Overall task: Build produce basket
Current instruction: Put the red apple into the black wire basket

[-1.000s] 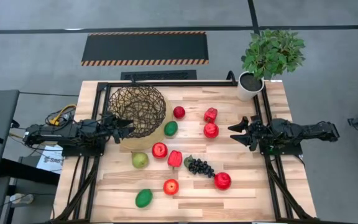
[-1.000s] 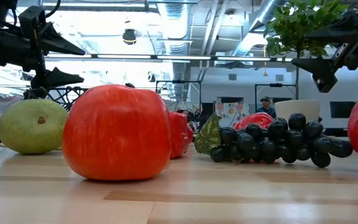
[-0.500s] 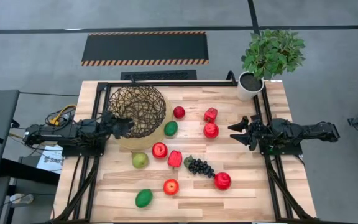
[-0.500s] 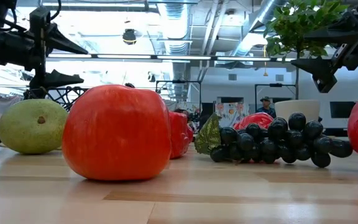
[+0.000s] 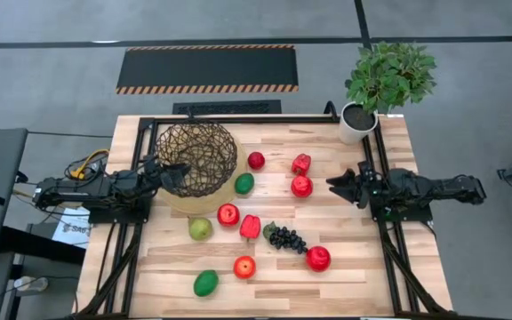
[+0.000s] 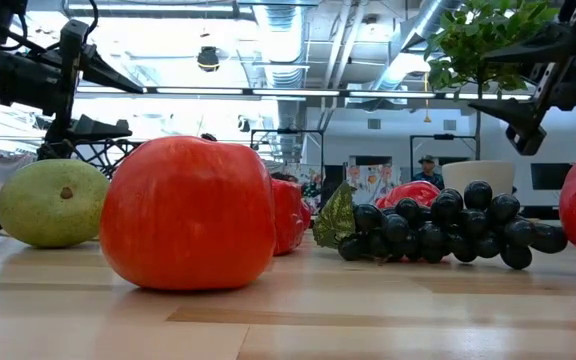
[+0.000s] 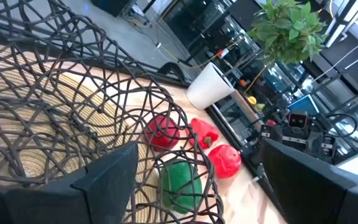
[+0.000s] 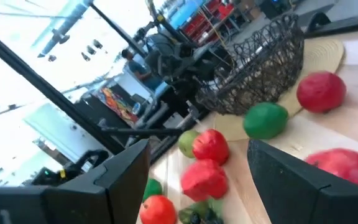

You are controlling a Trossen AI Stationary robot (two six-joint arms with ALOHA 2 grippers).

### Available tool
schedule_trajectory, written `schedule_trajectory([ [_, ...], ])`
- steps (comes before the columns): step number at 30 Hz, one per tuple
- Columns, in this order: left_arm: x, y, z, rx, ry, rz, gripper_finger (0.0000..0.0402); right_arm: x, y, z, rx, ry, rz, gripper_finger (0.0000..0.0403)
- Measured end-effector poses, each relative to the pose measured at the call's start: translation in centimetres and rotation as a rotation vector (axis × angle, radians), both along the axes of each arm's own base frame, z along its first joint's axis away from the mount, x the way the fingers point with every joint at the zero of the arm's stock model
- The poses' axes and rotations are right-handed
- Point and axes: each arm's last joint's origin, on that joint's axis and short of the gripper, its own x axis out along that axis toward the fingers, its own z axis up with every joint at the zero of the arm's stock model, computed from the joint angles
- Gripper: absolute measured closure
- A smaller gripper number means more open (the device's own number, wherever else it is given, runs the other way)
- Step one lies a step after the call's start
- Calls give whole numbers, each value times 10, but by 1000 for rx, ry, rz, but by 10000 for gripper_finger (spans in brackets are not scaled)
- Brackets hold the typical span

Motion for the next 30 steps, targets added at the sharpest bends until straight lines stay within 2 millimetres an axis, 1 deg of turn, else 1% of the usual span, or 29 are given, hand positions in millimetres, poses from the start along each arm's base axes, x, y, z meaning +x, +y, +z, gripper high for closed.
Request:
schedule_trajectory([
  [4,0,0,0,-18,-11,4,77,-1,-1,6,76,-67,0,111],
  [8,0,0,1,-28,-32,16,77,-2,-1,14,106,-158,3,111],
  [12,2,-3,13,-100,-193,-99,77,-4,-2,20,107,-199,-34,111],
  [16,1,-5,33,-101,-399,-203,77,-10,-7,36,153,-362,-168,111],
  [19,-5,-5,50,-88,-589,-209,77,-11,-9,37,127,-375,-222,111],
  [20,-7,-5,56,-82,-642,-205,77,-12,-10,38,142,-383,-249,111],
  [23,-15,-4,82,-26,-701,-198,77,-13,-14,40,247,-398,-321,111],
  [25,-18,-5,103,17,-686,-206,77,-13,-15,47,257,-382,-344,111],
  [27,-19,-5,123,46,-623,-226,77,-11,-16,58,250,-342,-359,111],
  [30,-19,-7,155,62,-501,-285,77,-2,-17,80,214,-202,-363,111],
])
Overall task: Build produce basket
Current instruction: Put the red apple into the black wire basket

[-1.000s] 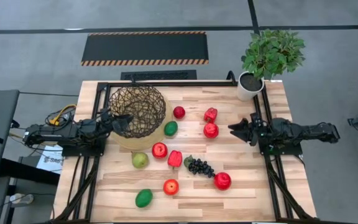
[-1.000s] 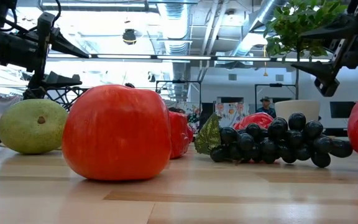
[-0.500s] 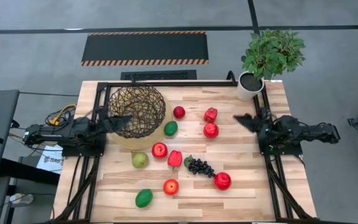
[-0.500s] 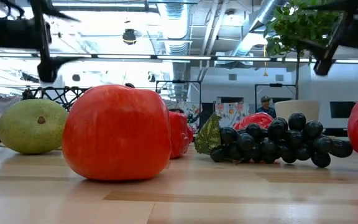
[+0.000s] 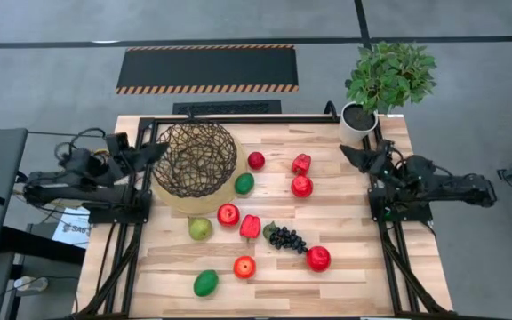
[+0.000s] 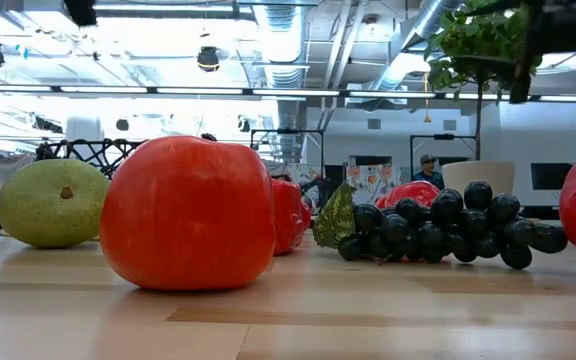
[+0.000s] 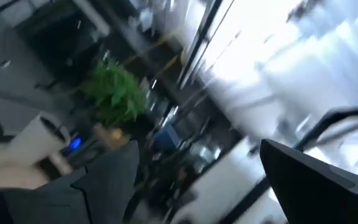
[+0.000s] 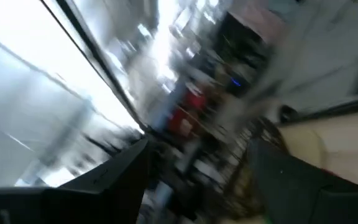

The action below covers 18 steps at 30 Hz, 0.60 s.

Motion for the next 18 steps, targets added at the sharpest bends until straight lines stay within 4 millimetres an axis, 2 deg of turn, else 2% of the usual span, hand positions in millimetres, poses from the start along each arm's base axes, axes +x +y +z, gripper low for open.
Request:
schedule_trajectory([
  [4,1,-2,33,28,242,-81,77,24,2,30,-21,288,90,111],
  [8,2,-3,55,56,446,-110,77,57,4,53,-94,625,225,111],
  [13,1,-3,72,123,525,-103,77,96,3,64,-193,1034,325,111],
  [18,-1,-3,74,131,520,-101,77,119,2,57,-202,1394,403,111],
])
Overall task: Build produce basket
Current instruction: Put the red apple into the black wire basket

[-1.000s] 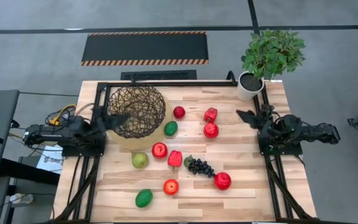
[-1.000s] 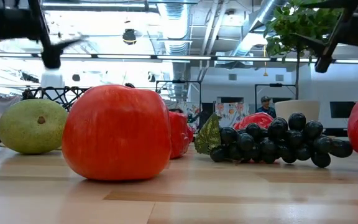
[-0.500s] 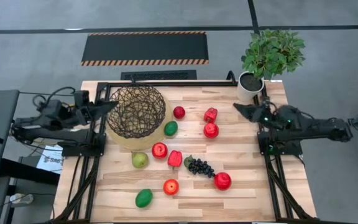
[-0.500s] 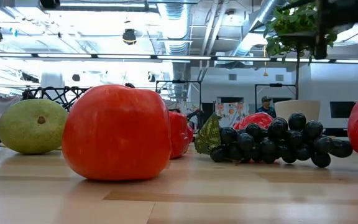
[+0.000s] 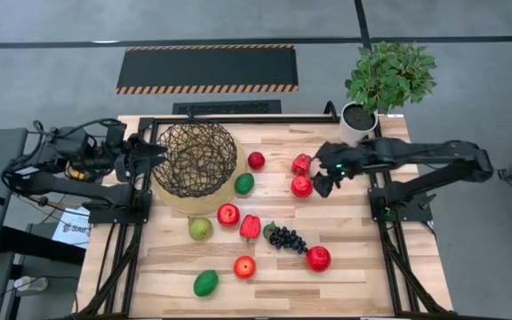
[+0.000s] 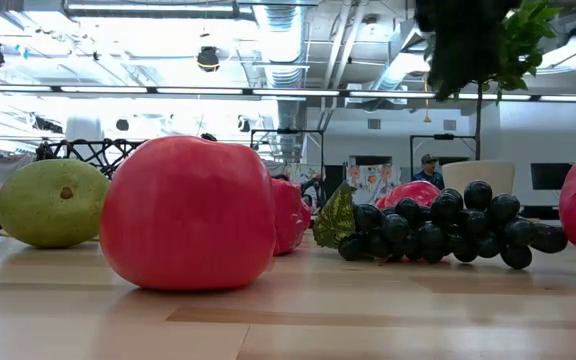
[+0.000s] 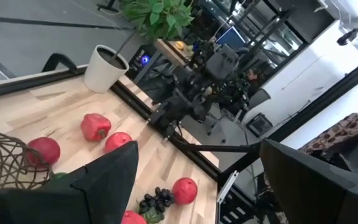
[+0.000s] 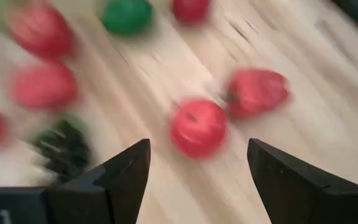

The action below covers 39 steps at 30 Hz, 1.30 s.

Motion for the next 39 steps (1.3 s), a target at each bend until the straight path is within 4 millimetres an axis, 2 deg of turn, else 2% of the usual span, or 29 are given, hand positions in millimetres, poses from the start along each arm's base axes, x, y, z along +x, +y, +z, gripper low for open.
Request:
schedule_trajectory([
  [3,0,0,-1,0,10,0,77,11,0,-9,-13,110,34,111],
  [10,-1,1,-6,6,63,23,77,33,-2,-35,-23,231,77,111],
  [19,-1,1,-7,31,78,40,77,51,-16,-55,36,271,115,111],
  [28,-1,2,-9,34,96,54,76,60,-33,-58,64,207,163,111],
  [39,-2,4,-13,59,145,135,71,57,-33,-56,37,231,147,111],
])
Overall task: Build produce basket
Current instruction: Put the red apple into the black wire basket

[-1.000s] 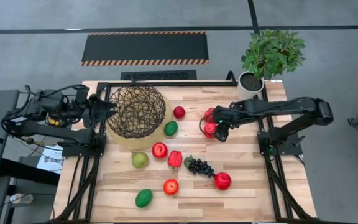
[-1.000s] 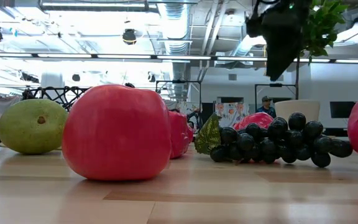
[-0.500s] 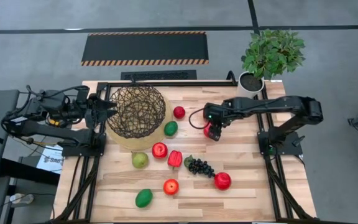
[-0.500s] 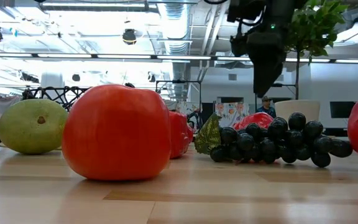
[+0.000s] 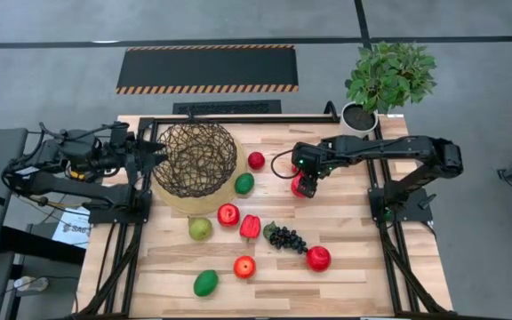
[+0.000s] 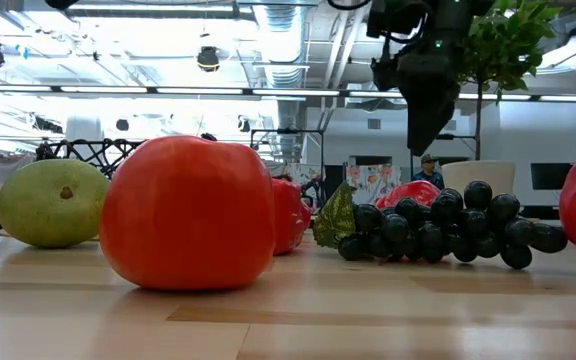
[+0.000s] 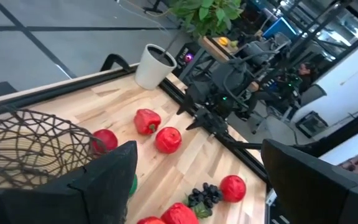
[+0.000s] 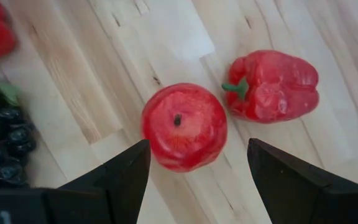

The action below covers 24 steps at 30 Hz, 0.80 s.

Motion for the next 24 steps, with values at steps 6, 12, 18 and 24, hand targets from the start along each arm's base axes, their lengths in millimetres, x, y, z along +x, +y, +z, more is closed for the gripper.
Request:
schedule_trajectory([
  [6,0,1,-1,7,12,24,71,4,-1,-9,12,34,-75,111],
  [12,-4,3,-9,21,102,107,71,1,-5,-10,85,45,-112,111],
  [18,-11,5,-24,-5,246,178,71,-4,-10,1,248,66,-136,99],
  [24,-14,7,-36,9,362,294,71,-4,-18,2,278,45,-221,50],
])
